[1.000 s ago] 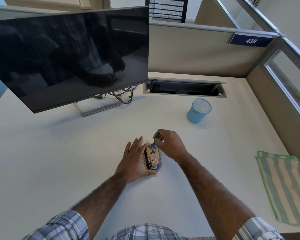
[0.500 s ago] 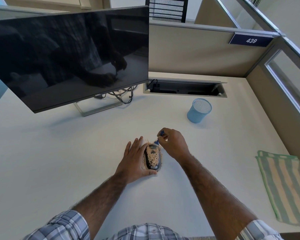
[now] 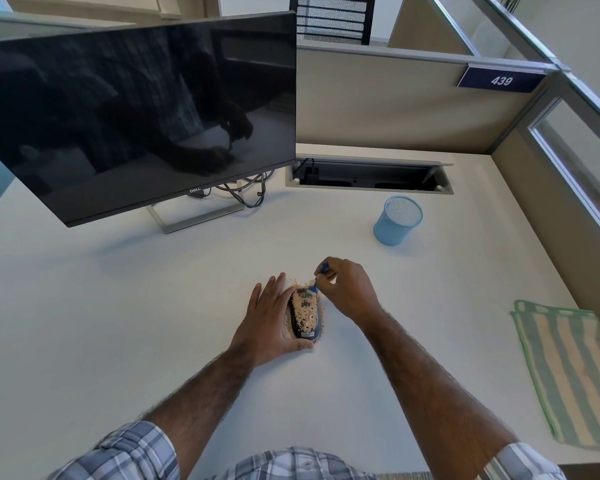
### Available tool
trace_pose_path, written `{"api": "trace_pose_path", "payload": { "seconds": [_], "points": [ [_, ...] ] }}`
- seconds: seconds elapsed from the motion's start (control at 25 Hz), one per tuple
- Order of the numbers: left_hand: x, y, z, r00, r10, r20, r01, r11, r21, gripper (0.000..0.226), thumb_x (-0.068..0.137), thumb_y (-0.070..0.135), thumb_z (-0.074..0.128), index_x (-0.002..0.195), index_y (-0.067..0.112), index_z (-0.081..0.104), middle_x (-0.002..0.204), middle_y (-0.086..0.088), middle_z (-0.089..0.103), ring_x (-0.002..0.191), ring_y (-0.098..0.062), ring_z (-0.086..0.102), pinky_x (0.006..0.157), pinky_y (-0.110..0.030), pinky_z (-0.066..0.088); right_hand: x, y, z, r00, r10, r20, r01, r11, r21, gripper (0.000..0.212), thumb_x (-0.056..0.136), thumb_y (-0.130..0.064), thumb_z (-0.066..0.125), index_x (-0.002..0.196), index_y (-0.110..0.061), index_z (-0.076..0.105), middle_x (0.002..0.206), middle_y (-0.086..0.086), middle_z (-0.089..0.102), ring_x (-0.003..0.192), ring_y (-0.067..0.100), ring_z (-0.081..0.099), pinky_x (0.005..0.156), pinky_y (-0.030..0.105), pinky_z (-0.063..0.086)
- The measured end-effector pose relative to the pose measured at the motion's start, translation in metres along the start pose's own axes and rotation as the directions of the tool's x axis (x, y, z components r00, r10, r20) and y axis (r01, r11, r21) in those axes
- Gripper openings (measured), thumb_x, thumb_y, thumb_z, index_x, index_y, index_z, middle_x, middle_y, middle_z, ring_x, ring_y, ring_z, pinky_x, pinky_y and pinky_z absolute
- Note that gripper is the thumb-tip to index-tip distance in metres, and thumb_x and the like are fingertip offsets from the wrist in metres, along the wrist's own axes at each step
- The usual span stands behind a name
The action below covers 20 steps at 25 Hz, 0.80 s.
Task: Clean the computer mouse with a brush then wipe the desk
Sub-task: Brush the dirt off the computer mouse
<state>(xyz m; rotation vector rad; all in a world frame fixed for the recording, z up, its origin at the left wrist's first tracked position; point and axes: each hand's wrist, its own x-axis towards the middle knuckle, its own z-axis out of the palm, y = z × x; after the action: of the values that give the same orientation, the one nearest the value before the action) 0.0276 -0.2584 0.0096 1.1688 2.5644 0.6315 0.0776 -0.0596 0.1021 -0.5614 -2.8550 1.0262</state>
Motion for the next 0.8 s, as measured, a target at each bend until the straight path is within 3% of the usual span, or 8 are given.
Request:
{"api": "trace_pose_path", "payload": {
  "seconds": [0.8],
  "points": [
    [0.0,0.001,-0.002,1.0,-0.002,0.005,0.002,1.0,0.001,0.124,0.065,0.092,0.059,0.159,0.022,0.018,0.172,-0.003,-0.004,0.158,-0.018,-0.011,0.128,-0.042,-0.009,-0.012,0.006,-0.003,0.999,0.004,-0.054,0.001,0.995,0.101,0.01,0.087,-0.018,0.065,0.091,-0.022,0.073,0.085,-0.007,0.071,0.082,0.007,0.064,0.074,0.032,0.054]
  ]
}}
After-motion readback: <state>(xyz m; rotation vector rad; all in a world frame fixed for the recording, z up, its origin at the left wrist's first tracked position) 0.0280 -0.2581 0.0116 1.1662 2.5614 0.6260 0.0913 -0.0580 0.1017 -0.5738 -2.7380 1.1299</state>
